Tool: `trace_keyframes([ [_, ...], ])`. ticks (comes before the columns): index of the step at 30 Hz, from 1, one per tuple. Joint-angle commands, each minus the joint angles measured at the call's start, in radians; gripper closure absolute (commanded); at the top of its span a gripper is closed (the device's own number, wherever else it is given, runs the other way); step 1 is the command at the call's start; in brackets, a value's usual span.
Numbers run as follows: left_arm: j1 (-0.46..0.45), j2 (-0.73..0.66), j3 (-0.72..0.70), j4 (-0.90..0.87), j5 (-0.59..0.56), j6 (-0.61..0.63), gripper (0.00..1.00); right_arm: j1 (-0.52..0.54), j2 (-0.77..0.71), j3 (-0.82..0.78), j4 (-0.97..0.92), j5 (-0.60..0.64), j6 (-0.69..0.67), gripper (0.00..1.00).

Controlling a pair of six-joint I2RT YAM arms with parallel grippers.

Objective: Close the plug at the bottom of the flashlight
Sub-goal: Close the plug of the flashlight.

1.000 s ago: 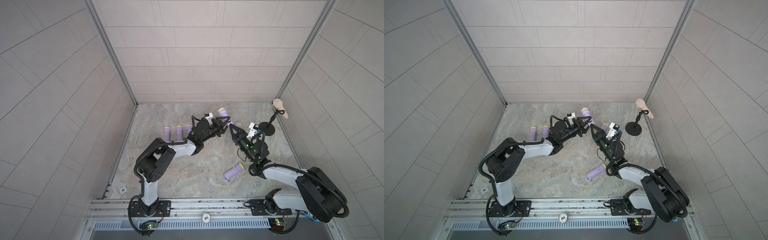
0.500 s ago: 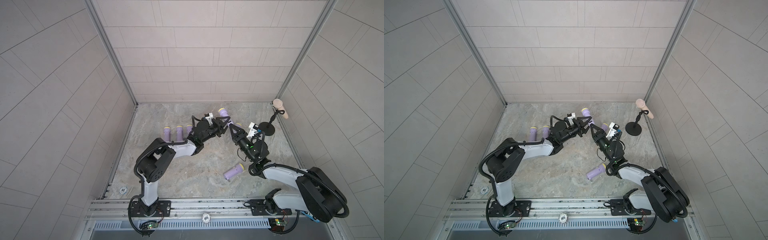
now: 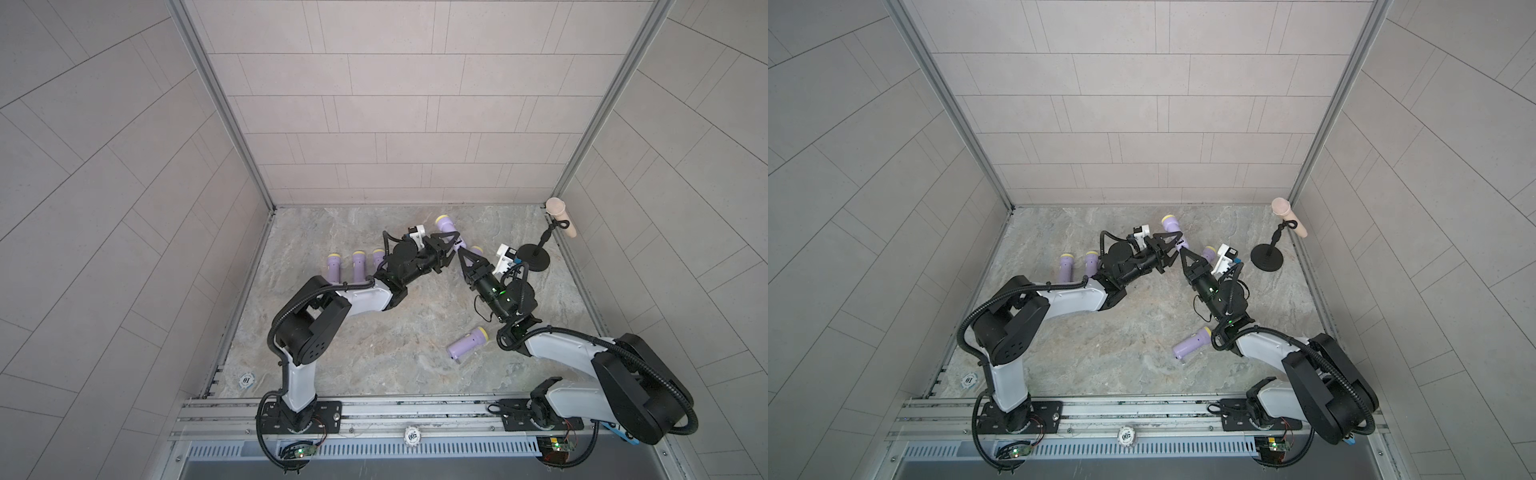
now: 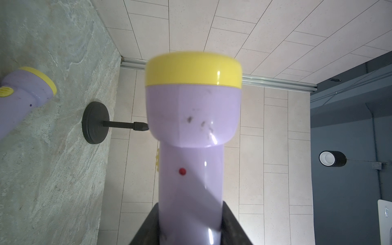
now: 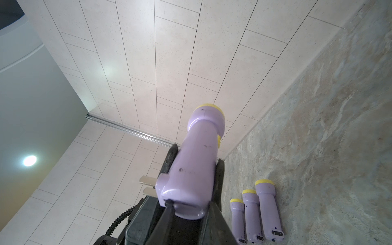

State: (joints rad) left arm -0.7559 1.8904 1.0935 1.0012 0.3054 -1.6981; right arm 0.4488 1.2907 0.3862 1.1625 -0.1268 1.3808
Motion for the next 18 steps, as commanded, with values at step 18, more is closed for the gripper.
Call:
trace_keyframes([
  [18, -0.031, -0.034, -0.025, 0.077, 0.058, -0.027, 1.0, 0.004, -0.064, -0.026, 0.032, 0.027, -0.023, 0.61],
])
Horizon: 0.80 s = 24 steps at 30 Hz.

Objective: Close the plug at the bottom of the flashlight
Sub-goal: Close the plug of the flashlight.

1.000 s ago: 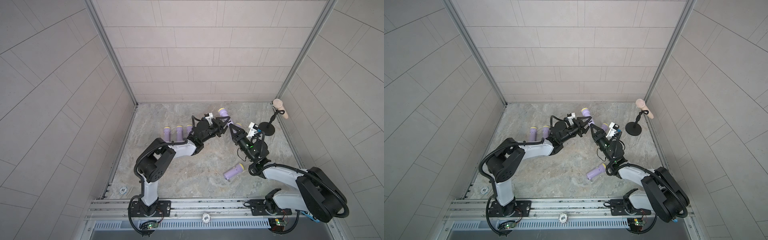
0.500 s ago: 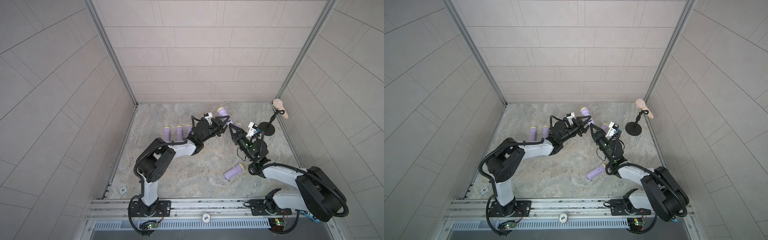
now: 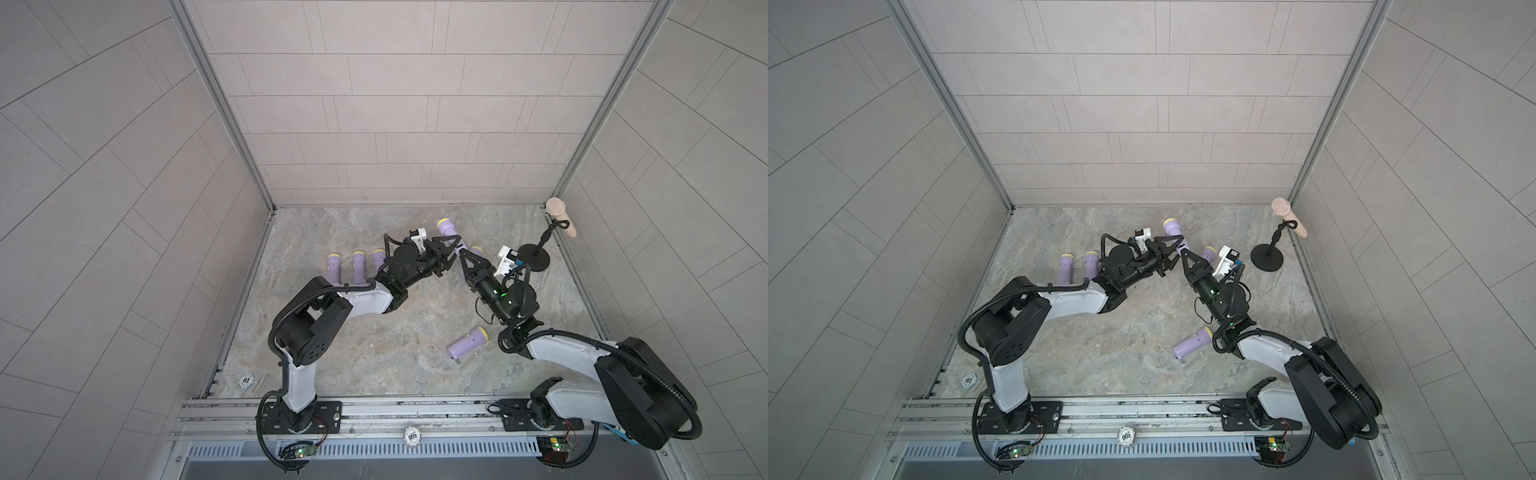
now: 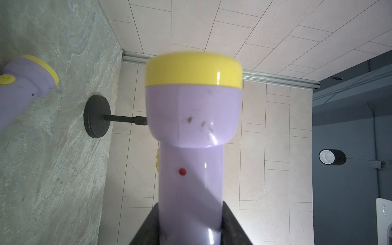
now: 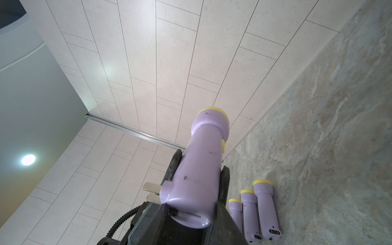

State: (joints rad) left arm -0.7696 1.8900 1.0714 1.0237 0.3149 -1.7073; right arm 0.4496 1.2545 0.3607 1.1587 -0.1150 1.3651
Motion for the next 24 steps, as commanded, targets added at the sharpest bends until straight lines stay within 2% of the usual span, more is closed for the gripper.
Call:
trace_keyframes([
  [1, -0.017, -0.032, 0.0, 0.053, 0.048, -0.019, 1.0, 0.003, -0.027, 0.002, 0.033, 0.016, -0.008, 0.6],
  [11, -0.02, -0.043, -0.006, 0.052, 0.056, -0.014, 1.0, 0.007, 0.007, 0.033, 0.034, 0.012, -0.001, 0.62],
  [24, -0.025, -0.043, -0.014, 0.059, 0.058, -0.019, 1.0, 0.017, 0.034, 0.06, -0.012, 0.023, -0.006, 0.6],
])
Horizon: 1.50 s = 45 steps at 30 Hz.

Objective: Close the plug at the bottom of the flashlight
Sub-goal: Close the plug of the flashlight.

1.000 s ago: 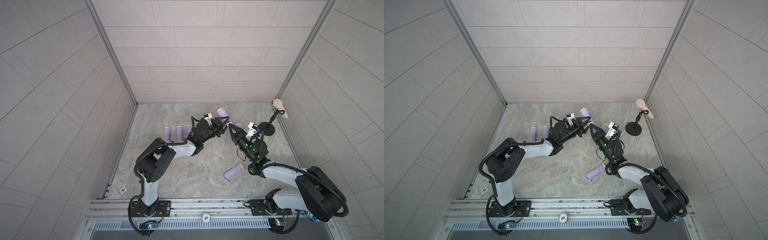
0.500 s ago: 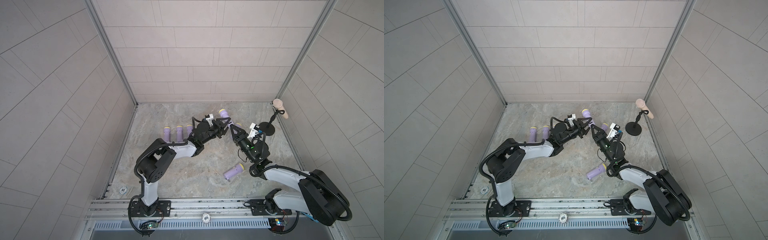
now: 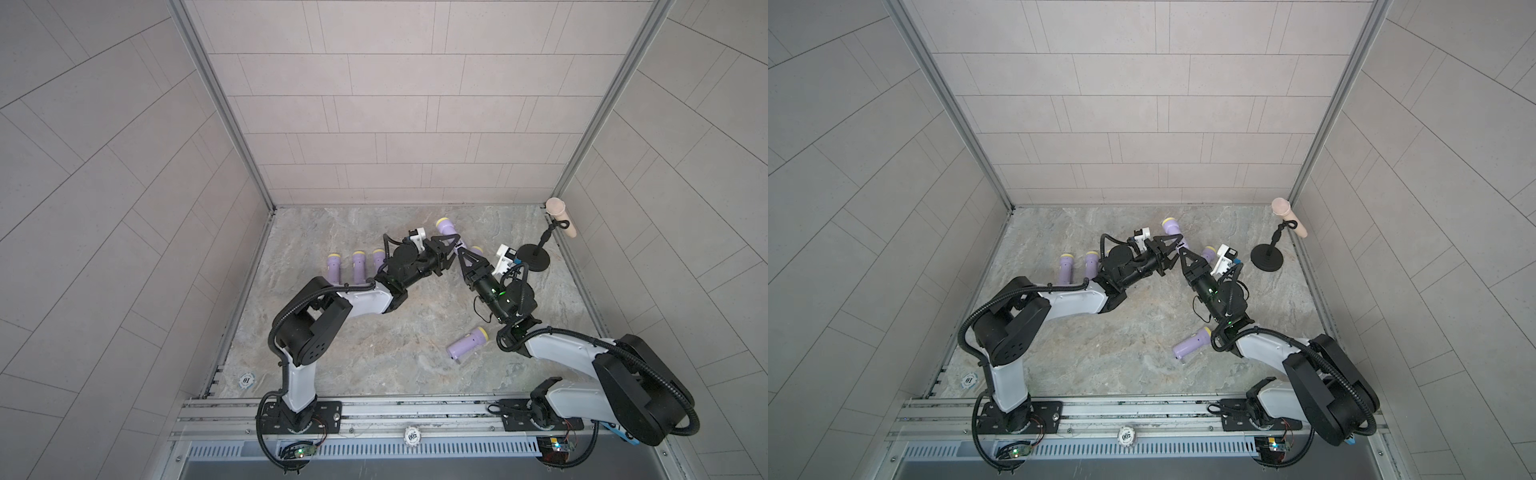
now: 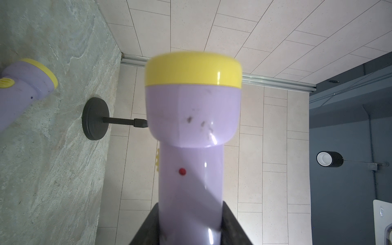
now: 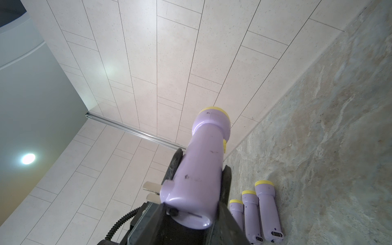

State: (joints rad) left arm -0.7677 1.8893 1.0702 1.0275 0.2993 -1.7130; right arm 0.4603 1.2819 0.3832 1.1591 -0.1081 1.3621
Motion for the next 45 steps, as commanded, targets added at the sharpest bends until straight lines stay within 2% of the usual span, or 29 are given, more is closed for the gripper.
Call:
trace_keyframes([
  [1, -0.027, -0.042, -0.013, 0.055, 0.074, -0.013, 1.0, 0.006, 0.007, 0.04, -0.026, 0.021, -0.004, 0.61],
  [13, -0.042, -0.063, -0.03, 0.057, 0.079, -0.012, 1.0, 0.002, 0.027, 0.051, -0.022, 0.027, -0.009, 0.68],
  [37, -0.082, -0.106, -0.027, 0.058, 0.083, -0.008, 1.0, -0.003, 0.019, 0.08, -0.149, 0.033, -0.022, 0.77],
  [45, -0.082, -0.112, -0.029, 0.073, 0.078, -0.009, 1.0, -0.003, 0.0, 0.087, -0.277, 0.072, -0.017, 0.78],
])
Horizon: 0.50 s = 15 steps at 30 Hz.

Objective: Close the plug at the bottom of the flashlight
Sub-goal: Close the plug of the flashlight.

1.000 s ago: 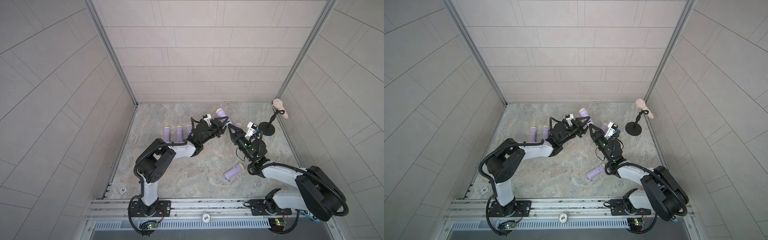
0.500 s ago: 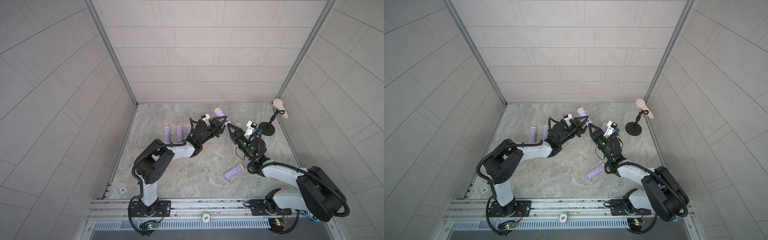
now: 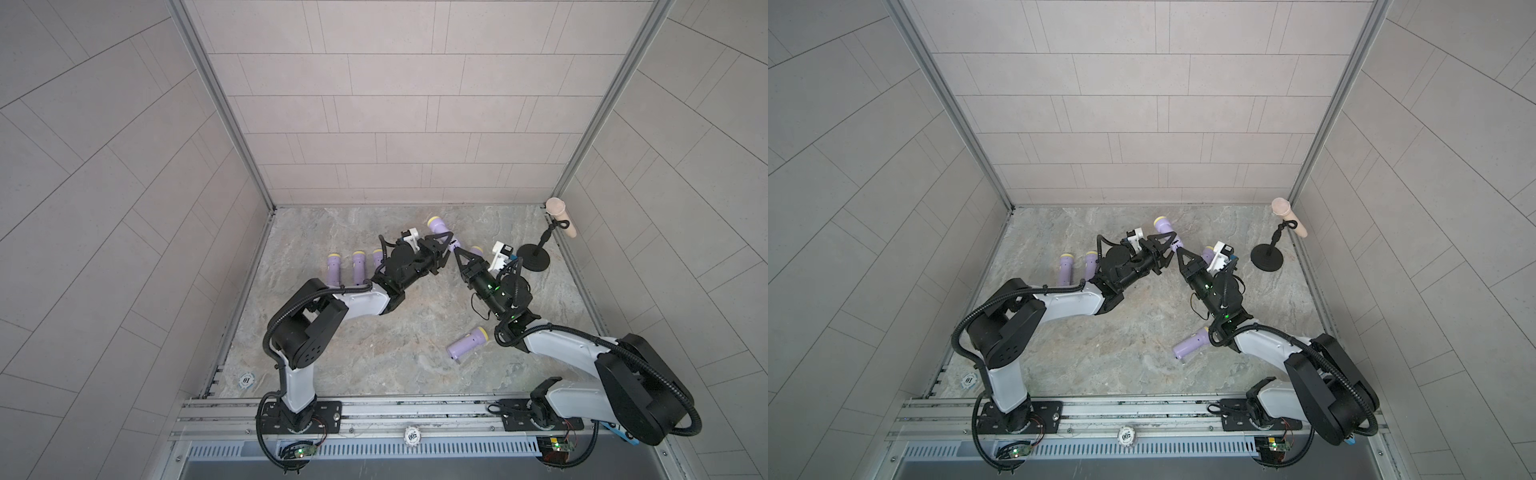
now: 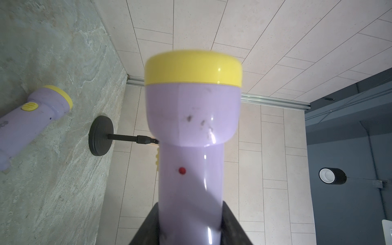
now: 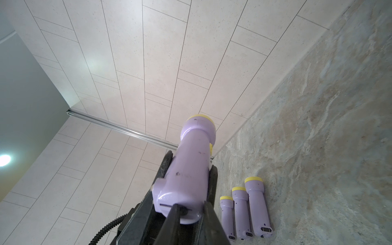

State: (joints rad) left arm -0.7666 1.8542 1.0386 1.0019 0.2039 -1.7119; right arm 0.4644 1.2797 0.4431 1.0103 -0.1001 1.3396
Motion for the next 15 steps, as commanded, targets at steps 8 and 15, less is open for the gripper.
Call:
trace_keyframes([
  [8, -0.083, -0.077, 0.011, 0.114, 0.17, -0.013, 1.0, -0.006, 0.013, 0.025, -0.179, 0.073, 0.022, 0.77],
  [15, -0.083, -0.089, 0.01, 0.118, 0.166, -0.008, 1.0, -0.006, 0.041, 0.019, -0.204, 0.075, 0.056, 0.78],
])
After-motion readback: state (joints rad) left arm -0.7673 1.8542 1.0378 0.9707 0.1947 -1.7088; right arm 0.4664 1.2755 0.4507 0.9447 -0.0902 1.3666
